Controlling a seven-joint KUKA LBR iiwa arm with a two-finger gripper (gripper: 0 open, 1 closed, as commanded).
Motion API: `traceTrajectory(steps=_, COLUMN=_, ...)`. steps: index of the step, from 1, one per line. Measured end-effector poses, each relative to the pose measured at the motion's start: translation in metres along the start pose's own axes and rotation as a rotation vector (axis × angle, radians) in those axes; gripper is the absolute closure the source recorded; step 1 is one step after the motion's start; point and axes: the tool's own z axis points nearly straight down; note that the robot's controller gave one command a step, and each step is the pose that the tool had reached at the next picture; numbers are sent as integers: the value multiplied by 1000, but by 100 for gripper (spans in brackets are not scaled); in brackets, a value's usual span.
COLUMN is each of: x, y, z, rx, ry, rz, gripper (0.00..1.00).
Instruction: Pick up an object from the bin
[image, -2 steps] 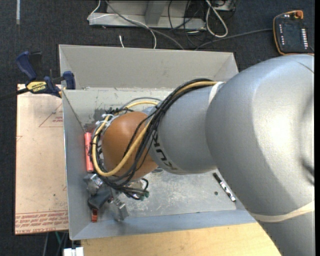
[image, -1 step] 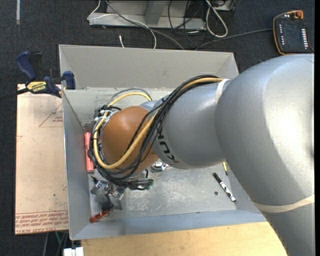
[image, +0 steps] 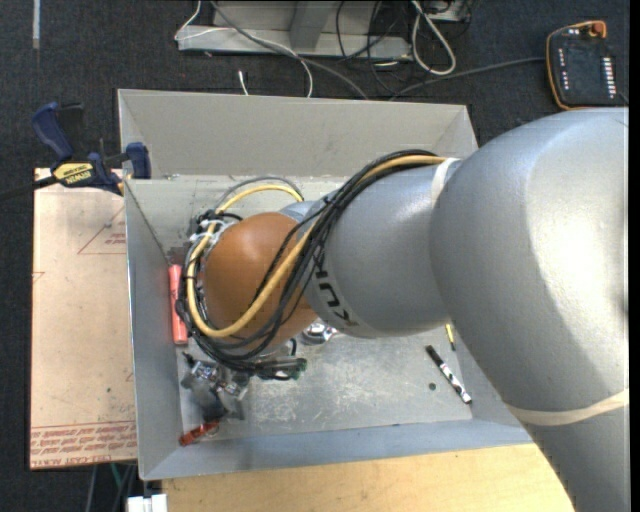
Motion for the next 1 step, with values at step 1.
traceTrajectory(steps=1, x=2, y=1, z=-22, rx=-3, ry=6, rz=1, gripper=100)
